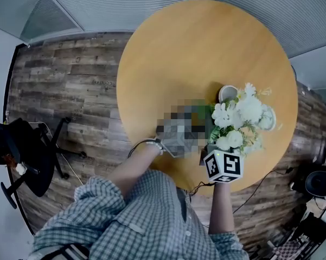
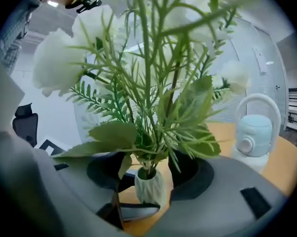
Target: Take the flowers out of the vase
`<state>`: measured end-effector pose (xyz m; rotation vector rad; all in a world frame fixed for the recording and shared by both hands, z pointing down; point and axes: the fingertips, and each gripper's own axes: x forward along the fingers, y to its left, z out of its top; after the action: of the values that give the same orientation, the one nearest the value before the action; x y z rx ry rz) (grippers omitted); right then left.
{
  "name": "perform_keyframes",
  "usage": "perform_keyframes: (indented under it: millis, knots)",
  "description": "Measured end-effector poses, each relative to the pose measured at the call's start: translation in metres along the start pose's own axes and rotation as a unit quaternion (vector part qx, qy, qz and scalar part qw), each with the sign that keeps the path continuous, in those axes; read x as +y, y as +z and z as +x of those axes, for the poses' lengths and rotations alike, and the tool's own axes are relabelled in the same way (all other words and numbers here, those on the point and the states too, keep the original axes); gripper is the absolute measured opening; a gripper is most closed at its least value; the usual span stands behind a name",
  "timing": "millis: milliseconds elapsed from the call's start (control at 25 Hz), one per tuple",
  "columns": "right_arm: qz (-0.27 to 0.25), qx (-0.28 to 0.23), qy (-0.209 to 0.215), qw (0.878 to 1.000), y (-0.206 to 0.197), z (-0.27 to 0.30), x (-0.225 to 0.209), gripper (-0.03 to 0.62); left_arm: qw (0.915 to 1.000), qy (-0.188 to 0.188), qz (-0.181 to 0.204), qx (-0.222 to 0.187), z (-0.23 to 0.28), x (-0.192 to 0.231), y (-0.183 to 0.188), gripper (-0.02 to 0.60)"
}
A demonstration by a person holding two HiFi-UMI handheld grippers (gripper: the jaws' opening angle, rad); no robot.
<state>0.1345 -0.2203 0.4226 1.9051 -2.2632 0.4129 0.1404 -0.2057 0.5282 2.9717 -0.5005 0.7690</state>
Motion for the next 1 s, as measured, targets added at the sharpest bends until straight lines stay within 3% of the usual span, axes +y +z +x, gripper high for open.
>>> perform_keyframes:
  millis: [160,280,360,640,1000]
  knots:
    - [-0.012,-0.011,-0.006,1.000,0.005,0.008,-0.001,0.202,1.0000,0.003,0.007,-0.001,-0.002,0.000,0.001,0.255]
    - [-0.009,-0.013,-0.010,1.000,0.008,0.009,-0.006,0.119,0.9999,0.003,0.011,0.002,-0.001,0.000,0.001,0.255]
    - [-0.008,-0.017,-0.010,1.000,0.011,0.008,-0.006,0.097,0.9999,0.003,0.010,0.003,0.000,-0.001,-0.001,0.255]
    - [-0.012,-0.047,0.002,0.999,0.046,-0.001,0.003,0.094,0.9999,0.003,0.009,0.005,-0.003,0.002,-0.005,0.256]
    - [-0.003,-0.109,-0.007,0.994,0.126,-0.040,-0.010,0.094,0.9999,0.001,0.008,0.008,-0.001,0.002,0.000,0.256]
